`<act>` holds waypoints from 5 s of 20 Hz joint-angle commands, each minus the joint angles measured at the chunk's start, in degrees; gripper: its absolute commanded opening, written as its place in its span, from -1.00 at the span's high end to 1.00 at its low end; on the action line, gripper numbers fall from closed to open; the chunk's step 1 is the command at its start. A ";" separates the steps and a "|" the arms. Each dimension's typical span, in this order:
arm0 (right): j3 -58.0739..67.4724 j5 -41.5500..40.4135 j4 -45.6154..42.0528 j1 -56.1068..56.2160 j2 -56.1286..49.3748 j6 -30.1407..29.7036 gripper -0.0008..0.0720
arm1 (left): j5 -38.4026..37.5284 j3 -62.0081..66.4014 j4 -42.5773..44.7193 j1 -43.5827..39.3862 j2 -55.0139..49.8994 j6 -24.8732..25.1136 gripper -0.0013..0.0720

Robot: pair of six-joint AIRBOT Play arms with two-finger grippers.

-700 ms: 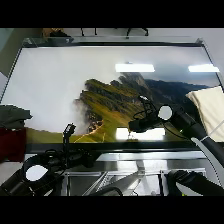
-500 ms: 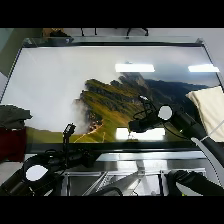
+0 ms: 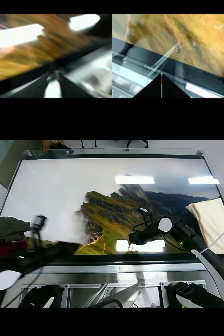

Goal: Fold the shirts.

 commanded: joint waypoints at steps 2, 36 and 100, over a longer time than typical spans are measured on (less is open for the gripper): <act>-0.02 0.02 0.00 0.04 0.02 0.00 0.89 | -6.80 13.14 25.92 31.34 -2.16 3.72 -0.89; -0.02 0.00 0.85 0.11 -0.68 0.02 0.89 | -3.15 56.33 12.57 35.52 -52.85 9.22 0.94; 31.23 -11.45 50.64 -12.94 -26.32 -52.50 0.89 | 4.79 16.39 -28.35 9.55 -47.45 32.09 0.95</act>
